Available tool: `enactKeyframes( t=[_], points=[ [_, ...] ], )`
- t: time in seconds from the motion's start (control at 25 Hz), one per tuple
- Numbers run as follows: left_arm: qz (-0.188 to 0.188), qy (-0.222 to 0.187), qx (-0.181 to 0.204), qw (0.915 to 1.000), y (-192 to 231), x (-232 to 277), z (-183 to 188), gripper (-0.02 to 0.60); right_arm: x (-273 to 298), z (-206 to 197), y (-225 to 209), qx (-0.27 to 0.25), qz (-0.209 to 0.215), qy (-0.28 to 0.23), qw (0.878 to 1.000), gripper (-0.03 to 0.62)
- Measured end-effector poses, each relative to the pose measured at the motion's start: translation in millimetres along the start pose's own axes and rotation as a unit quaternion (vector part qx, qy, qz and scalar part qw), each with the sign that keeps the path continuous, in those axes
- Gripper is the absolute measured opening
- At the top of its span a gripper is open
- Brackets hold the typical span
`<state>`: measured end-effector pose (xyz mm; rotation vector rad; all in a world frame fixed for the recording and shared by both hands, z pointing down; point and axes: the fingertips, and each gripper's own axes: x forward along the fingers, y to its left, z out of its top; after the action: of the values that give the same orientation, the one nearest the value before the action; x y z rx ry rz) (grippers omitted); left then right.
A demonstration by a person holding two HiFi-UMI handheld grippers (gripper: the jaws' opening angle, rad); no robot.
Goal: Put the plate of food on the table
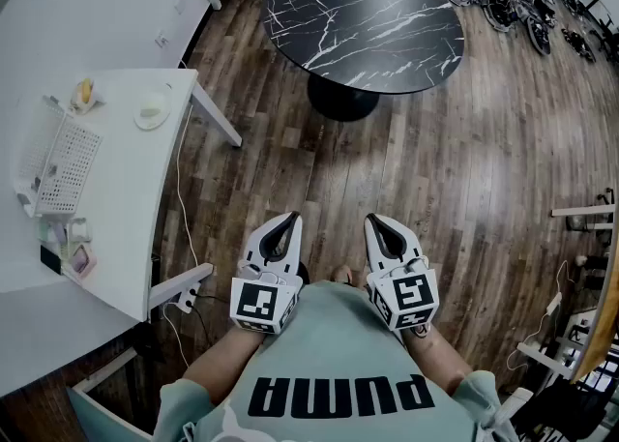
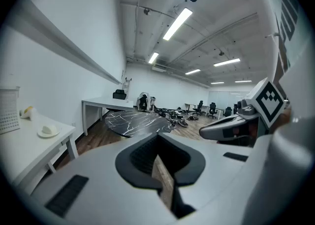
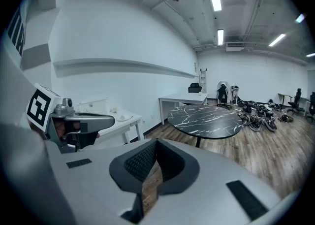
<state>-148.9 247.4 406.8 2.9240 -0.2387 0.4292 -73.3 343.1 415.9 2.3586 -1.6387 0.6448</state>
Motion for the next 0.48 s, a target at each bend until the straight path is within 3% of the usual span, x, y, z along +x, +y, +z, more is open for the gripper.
enactKeyframes(
  t=[0.48],
  points=[
    [0.000,-0.021,-0.005,0.9998,70.5,-6.8,25.4,0.006,47.5,40.8,41.1,-0.011,-0.007,-0.011,1.000,0.008]
  ],
)
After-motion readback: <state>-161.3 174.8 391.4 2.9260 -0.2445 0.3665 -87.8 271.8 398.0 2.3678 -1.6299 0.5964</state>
